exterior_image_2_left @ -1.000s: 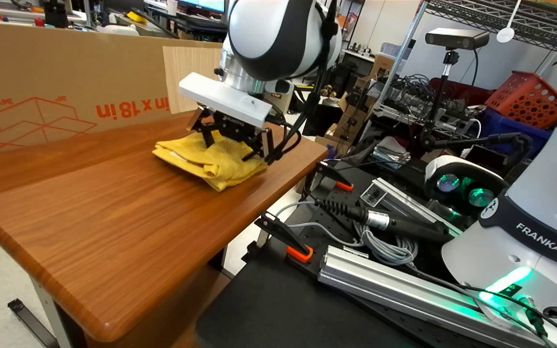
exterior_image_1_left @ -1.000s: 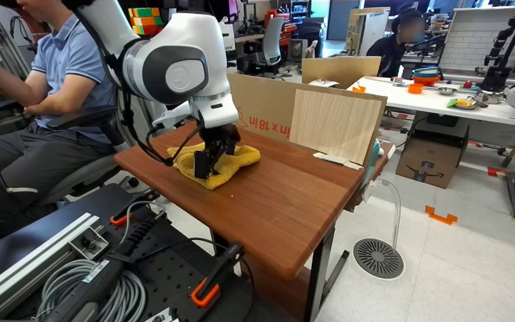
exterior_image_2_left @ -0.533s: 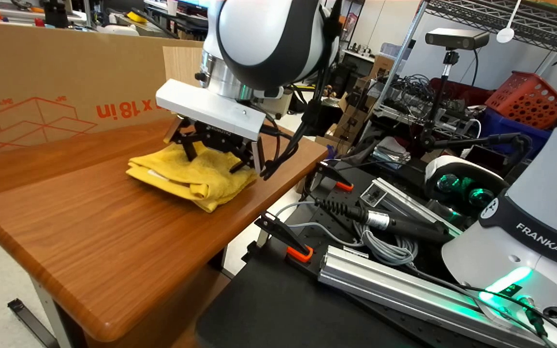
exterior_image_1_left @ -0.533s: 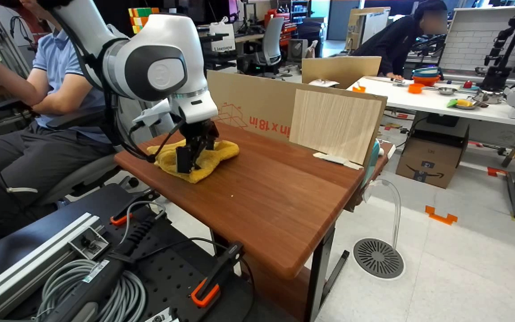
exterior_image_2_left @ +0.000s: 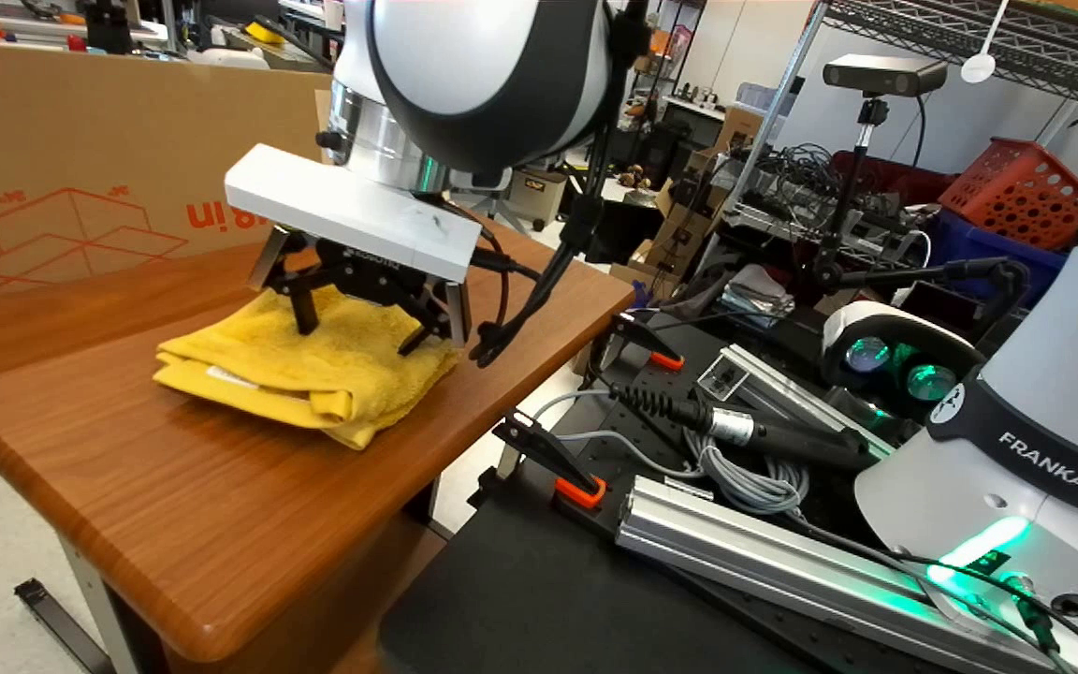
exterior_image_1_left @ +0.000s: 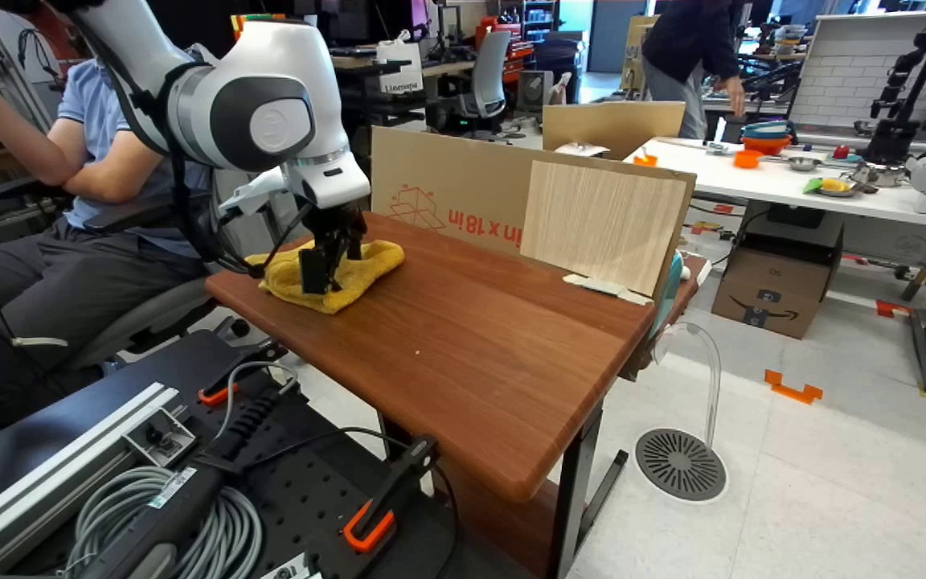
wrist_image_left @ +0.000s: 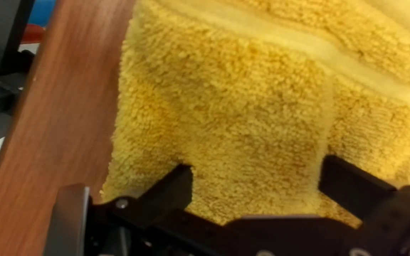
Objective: Wipe the table with the yellow towel
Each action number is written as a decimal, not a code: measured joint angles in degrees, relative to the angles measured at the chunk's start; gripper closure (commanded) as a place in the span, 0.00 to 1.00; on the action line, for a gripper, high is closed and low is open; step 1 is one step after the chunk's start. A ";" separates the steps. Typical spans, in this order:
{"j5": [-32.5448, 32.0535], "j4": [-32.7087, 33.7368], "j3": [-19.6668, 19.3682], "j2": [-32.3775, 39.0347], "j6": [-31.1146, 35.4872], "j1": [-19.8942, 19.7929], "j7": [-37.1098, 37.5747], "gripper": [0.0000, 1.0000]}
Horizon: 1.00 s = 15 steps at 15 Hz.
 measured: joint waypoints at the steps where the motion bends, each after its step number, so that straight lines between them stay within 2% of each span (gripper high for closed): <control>1: 0.00 1.36 -0.01 0.50 0.00 0.01 0.14 0.00; 10: 0.09 20.80 -1.37 11.83 -3.57 -0.02 8.07 0.00; 15: 0.35 25.89 -1.63 14.79 -6.59 -1.66 10.17 0.00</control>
